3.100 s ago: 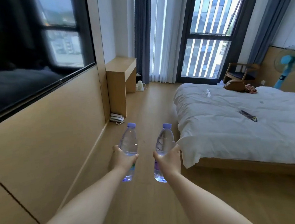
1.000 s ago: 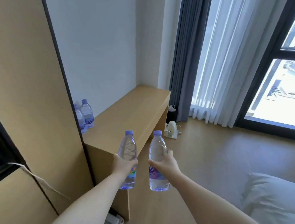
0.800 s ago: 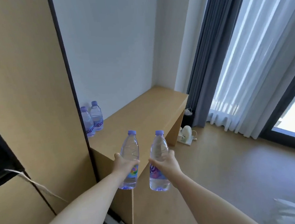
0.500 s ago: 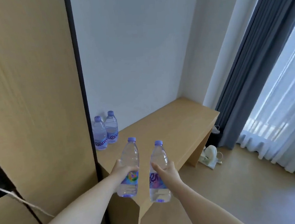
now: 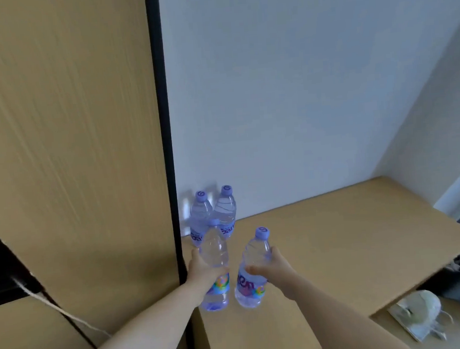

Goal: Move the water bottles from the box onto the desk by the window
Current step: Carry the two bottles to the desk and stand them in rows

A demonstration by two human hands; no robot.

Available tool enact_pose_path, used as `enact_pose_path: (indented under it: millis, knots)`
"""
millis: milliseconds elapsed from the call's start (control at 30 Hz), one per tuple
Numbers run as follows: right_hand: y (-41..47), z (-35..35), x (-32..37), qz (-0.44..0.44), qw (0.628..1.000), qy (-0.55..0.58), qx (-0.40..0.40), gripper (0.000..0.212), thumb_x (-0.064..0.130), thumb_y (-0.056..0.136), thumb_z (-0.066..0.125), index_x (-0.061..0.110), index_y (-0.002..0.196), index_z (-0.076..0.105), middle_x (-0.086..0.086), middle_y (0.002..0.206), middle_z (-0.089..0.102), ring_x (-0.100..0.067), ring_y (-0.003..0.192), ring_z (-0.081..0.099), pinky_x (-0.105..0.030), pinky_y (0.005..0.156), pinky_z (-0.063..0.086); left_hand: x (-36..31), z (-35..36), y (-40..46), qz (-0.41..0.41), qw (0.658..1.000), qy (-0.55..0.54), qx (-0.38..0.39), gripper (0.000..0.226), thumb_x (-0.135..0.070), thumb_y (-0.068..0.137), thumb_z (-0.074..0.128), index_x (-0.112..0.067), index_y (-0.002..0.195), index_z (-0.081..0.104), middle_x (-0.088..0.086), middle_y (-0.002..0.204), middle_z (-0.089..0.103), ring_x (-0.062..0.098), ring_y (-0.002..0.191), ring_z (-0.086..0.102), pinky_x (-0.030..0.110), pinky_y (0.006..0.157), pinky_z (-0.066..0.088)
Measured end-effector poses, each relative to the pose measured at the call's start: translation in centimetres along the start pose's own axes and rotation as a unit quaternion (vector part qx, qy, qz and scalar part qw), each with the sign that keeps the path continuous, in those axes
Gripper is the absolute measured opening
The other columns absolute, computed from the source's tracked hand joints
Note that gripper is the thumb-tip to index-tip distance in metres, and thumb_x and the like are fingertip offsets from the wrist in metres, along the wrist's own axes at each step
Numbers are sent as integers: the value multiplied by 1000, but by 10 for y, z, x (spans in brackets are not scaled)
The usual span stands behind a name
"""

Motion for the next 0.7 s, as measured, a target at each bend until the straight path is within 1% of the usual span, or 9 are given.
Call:
enact_pose_path:
  millis: [67, 167, 200, 267, 333, 433, 500, 600, 700]
  knots:
    - [21, 4, 8, -20, 999, -8, 32, 82, 38, 43, 79, 16, 115, 47, -5, 116, 59, -16, 101, 62, -34, 84, 54, 6, -4, 14, 4, 1000, -17, -25, 85, -26, 46, 88, -28, 119, 45, -2, 112, 64, 17, 106, 63, 37, 93, 53]
    - [41, 10, 25, -53, 993, -42, 93, 70, 28, 53, 76, 17, 116, 48, -1, 110, 61, -9, 89, 59, -20, 68, 47, -3, -5, 14, 2, 997, -41, -65, 54, -8, 58, 85, -27, 97, 54, -9, 89, 70, 10, 89, 64, 29, 86, 52]
    - [48, 12, 31, -66, 990, -52, 114, 69, 27, 54, 75, 18, 116, 48, 1, 108, 61, -8, 87, 59, -19, 66, 46, -5, -6, 15, -1, 996, -48, -80, 51, -6, 57, 85, -26, 92, 54, -10, 82, 70, 10, 85, 63, 28, 85, 50]
    - [62, 15, 39, -82, 984, -63, 146, 66, 25, 57, 76, 19, 115, 48, 1, 108, 61, -9, 86, 59, -21, 68, 46, -5, -10, 19, -8, 993, -52, -109, 63, -21, 45, 85, -24, 99, 54, -6, 93, 69, 14, 93, 64, 35, 93, 50]
    - [75, 16, 45, -94, 979, -65, 167, 60, 19, 63, 79, 20, 115, 49, 2, 109, 62, -9, 90, 61, -21, 71, 48, -4, -11, 24, -18, 989, -56, -137, 70, -28, 45, 86, -23, 107, 53, -2, 101, 67, 19, 100, 64, 38, 92, 51]
    - [90, 17, 54, -119, 974, -68, 182, 60, 12, 68, 80, 22, 120, 52, 5, 115, 65, -9, 102, 63, -23, 81, 52, -8, -9, 20, -25, 979, -81, -183, 47, -14, 72, 81, -22, 105, 48, -5, 98, 62, 11, 91, 61, 27, 79, 47]
    - [96, 16, 59, -134, 970, -76, 188, 54, 15, 71, 80, 23, 117, 55, 6, 113, 67, -10, 102, 64, -26, 86, 52, -9, -9, 23, -27, 977, -76, -196, 43, -18, 74, 78, -20, 108, 51, -1, 101, 64, 12, 94, 63, 25, 79, 47]
    - [97, 14, 66, -156, 961, -96, 207, 36, 9, 77, 75, 28, 102, 58, 7, 103, 68, -7, 94, 64, -22, 80, 50, -11, -11, 25, -22, 977, -63, -203, 38, -26, 74, 75, -20, 105, 54, 4, 103, 66, 13, 95, 64, 26, 81, 51]
    - [96, 14, 72, -181, 950, -116, 225, 34, 1, 78, 70, 30, 90, 58, 6, 96, 67, -11, 88, 62, -19, 76, 49, -18, -16, 18, -13, 972, -21, -233, 35, -10, 83, 66, -16, 108, 41, 3, 106, 57, 16, 91, 57, 28, 76, 48]
Point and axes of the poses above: each hand's wrist, its own y-axis towards the middle knuckle, its own z-axis out of the palm, x = y × z, the point moved 10 cm from there along y, towards the middle knuckle
